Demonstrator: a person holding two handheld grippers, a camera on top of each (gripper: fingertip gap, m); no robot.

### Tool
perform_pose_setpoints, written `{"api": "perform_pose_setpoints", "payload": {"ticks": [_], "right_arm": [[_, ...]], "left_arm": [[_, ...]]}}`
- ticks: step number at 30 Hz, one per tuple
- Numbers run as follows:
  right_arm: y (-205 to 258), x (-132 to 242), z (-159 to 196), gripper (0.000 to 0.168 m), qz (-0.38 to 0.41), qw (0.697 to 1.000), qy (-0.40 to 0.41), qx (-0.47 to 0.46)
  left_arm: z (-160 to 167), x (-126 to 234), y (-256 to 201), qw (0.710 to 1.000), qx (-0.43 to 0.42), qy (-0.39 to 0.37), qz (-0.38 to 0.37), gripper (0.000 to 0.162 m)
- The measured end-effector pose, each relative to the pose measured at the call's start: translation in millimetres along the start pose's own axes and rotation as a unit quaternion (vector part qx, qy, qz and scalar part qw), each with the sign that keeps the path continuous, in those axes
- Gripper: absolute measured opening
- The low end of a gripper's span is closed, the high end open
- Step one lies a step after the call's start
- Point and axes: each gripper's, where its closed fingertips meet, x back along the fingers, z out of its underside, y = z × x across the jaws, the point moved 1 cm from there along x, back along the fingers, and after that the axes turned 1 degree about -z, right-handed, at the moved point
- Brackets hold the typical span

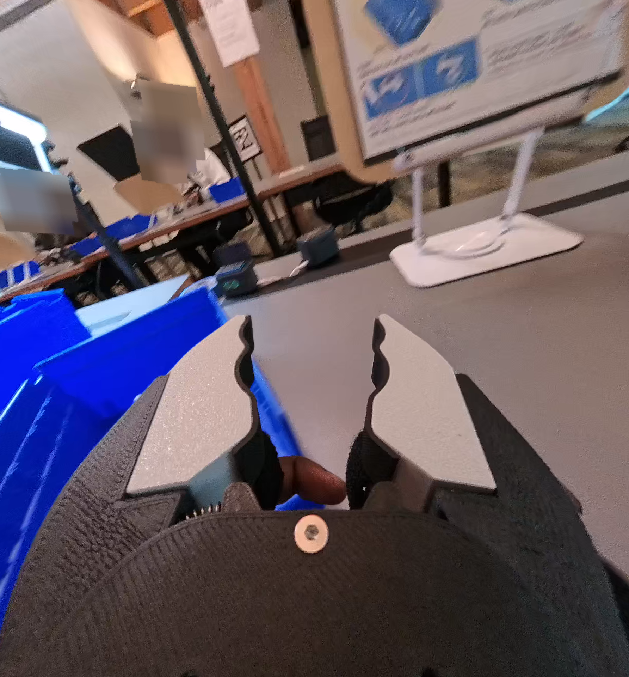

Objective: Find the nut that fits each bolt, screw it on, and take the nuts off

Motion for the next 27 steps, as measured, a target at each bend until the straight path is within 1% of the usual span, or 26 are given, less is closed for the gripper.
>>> {"api": "perform_pose_setpoints", "payload": {"ticks": [3,6,8,10,13,17,22,27], "right_arm": [[10,-5,-7,0.08,-0.006,1.0,-0.011,-0.011],[21,-6,-11,0.079,-0.013,1.0,-0.011,0.001],[25,-5,-12,0.078,-0.012,1.0,-0.004,0.016],[28,-5,-12,0.078,-0.016,1.0,0.001,0.026],[33,-7,-9,0.078,-0.024,0.999,0.003,0.022],[40,-10,-9,0.077,-0.036,0.999,-0.004,0.011],[50,-14,-10,0.077,-0.046,0.999,-0.003,0.025],[53,-14,-13,0.076,-0.05,0.998,-0.004,0.029]], "left_arm": [[41,-9,22,0.997,-0.014,0.076,-0.016,0.063],[70,-18,22,0.991,-0.001,0.134,0.002,0.06],[79,-23,24,0.99,-0.006,0.143,0.002,0.047],[75,-25,23,0.992,-0.023,0.126,0.005,0.03],[74,-25,22,0.992,-0.038,0.123,-0.007,0.027],[72,-25,15,0.993,-0.04,0.115,0.014,0.025],[67,-31,-1,0.993,-0.048,0.103,0.038,0.022],[60,-39,-19,0.991,-0.055,0.091,0.079,0.021]]}}
